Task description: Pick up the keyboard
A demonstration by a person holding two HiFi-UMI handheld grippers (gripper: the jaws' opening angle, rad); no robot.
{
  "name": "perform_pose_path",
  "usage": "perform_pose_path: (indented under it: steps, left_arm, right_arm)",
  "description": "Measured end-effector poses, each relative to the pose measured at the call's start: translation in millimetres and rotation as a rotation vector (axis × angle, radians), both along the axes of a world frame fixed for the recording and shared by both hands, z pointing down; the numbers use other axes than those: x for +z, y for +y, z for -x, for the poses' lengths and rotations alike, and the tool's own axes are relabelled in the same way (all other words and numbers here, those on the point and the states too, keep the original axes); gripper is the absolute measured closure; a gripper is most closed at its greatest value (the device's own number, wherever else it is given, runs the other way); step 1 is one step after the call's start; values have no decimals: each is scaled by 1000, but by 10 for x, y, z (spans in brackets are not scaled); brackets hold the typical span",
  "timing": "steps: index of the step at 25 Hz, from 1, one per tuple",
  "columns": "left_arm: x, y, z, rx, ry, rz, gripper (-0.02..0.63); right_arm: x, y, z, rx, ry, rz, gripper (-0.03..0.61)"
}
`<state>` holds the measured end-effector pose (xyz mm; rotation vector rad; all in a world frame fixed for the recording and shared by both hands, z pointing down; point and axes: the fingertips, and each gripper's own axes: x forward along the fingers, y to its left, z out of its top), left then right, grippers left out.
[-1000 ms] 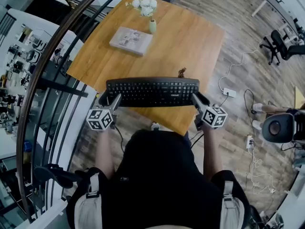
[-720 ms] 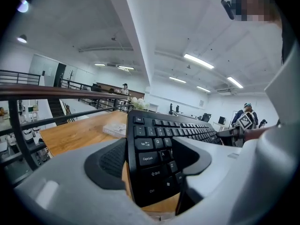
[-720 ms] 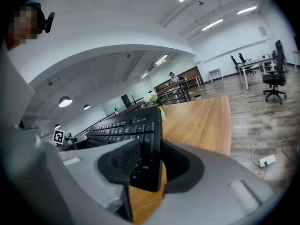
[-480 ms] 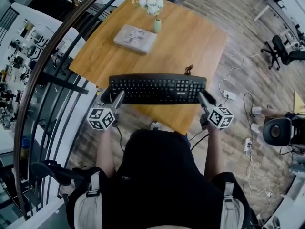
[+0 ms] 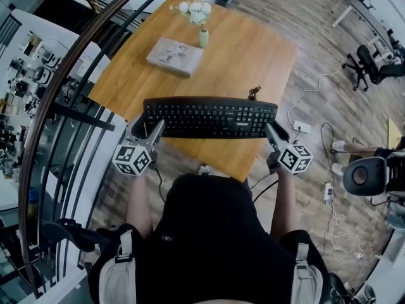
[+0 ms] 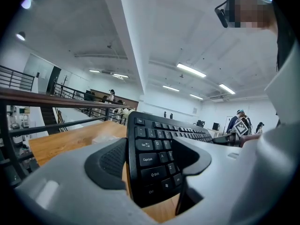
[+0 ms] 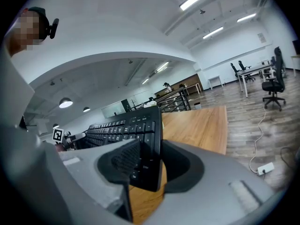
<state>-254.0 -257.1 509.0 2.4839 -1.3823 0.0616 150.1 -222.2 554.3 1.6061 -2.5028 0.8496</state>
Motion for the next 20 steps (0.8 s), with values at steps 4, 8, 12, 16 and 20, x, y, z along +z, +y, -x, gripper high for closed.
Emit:
perform_pose_path:
  steps: [4, 8, 12, 16, 20]
  left_arm:
    - [-102, -40, -79, 10, 8, -18, 299]
    - [-213, -63, -136, 9, 18, -37, 299]
    - [-292, -110, -141, 8, 20, -53, 299]
    - [-367, -120, -119, -2, 28, -70, 299]
    - [-404, -84, -117, -1, 27, -76, 299]
  right_arm:
    - [-72, -42, -81, 3, 4, -9, 436]
    - [-123, -68, -132, 0, 8, -15, 436]
    - [-156, -119, -138, -5, 11, -24, 436]
    - [-199, -150, -118, -13, 11, -33, 436]
    - [-234, -136, -114, -15, 9, -40, 435]
